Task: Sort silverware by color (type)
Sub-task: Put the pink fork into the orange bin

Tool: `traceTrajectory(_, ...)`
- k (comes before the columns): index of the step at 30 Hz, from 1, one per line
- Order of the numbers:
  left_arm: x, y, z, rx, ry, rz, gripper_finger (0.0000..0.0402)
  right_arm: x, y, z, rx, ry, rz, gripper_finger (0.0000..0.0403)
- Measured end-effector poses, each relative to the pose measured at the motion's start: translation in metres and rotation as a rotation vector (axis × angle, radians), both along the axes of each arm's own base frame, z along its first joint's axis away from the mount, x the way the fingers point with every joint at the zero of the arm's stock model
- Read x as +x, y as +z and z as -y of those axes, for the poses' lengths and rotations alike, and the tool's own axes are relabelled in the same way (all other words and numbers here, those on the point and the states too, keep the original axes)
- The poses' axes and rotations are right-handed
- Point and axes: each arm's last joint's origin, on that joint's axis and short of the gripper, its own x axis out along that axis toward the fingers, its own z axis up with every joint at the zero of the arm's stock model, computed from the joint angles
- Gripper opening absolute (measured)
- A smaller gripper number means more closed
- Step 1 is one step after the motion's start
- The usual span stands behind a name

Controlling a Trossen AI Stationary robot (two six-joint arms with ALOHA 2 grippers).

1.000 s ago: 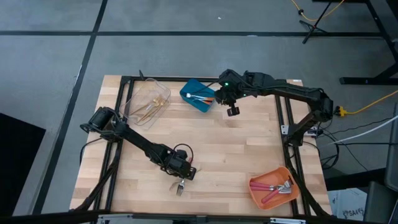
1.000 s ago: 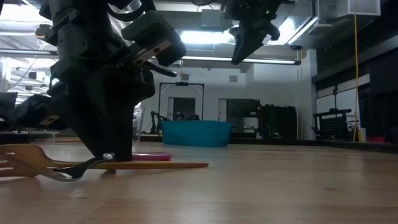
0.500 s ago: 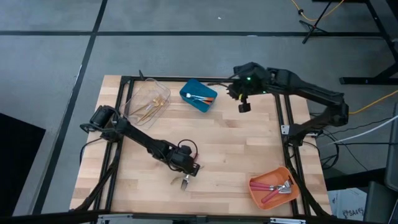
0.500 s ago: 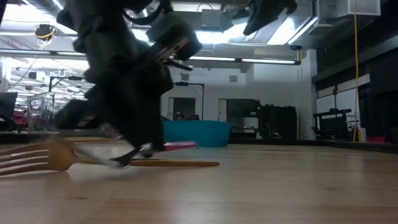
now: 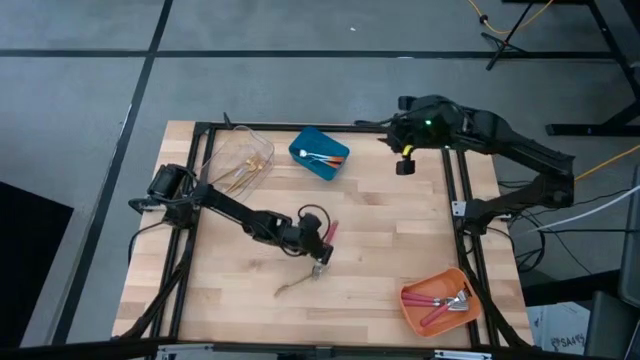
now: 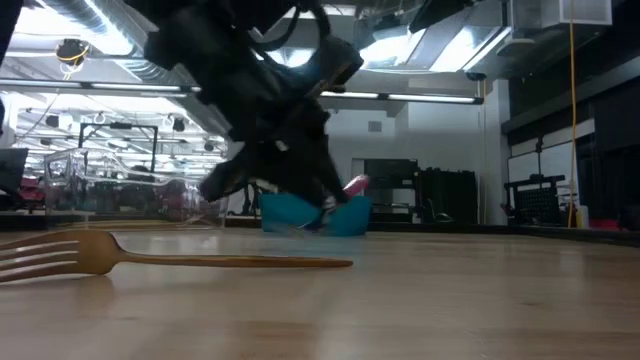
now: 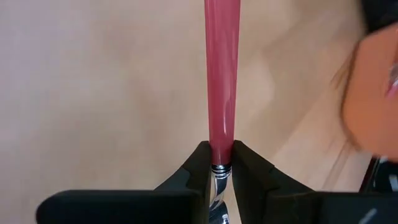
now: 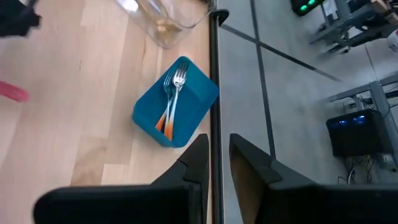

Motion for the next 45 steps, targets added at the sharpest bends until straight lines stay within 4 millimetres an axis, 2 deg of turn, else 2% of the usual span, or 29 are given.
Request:
traceTrajectory(10, 0.024, 0.024, -0.048, 0.290, 0.084, 0.270, 0.0039, -0.045, 0.017, -0.013, 0.096, -0.089, 0.109, 0.0053)
traceTrajectory(14, 0.031, 0.036, -0.064, 0.386, 0.110, 0.385, 0.0039, -0.063, 0.006, -0.019, 0.164, -0.136, 0.141, 0.0053)
traceTrajectory(19, 0.035, 0.048, -0.076, 0.468, 0.129, 0.485, 0.0039, -0.073, -0.021, -0.022, 0.263, -0.218, 0.261, 0.0053)
traceTrajectory(26, 0.036, 0.056, -0.086, 0.554, 0.149, 0.536, 0.0039, -0.061, -0.074, -0.019, 0.429, -0.323, 0.406, 0.0053)
traceTrajectory(33, 0.036, 0.062, -0.092, 0.657, 0.180, 0.553, 0.0039, -0.039, -0.121, -0.019, 0.655, -0.223, 0.362, 0.0053)
traceTrajectory(38, 0.036, 0.069, -0.094, 0.721, 0.191, 0.586, 0.0039, -0.027, -0.135, -0.018, 0.726, -0.167, 0.334, 0.0053)
traceTrajectory(45, 0.036, 0.075, -0.095, 0.771, 0.208, 0.623, 0.0039, -0.007, -0.140, -0.015, 0.772, -0.073, 0.357, 0.0053)
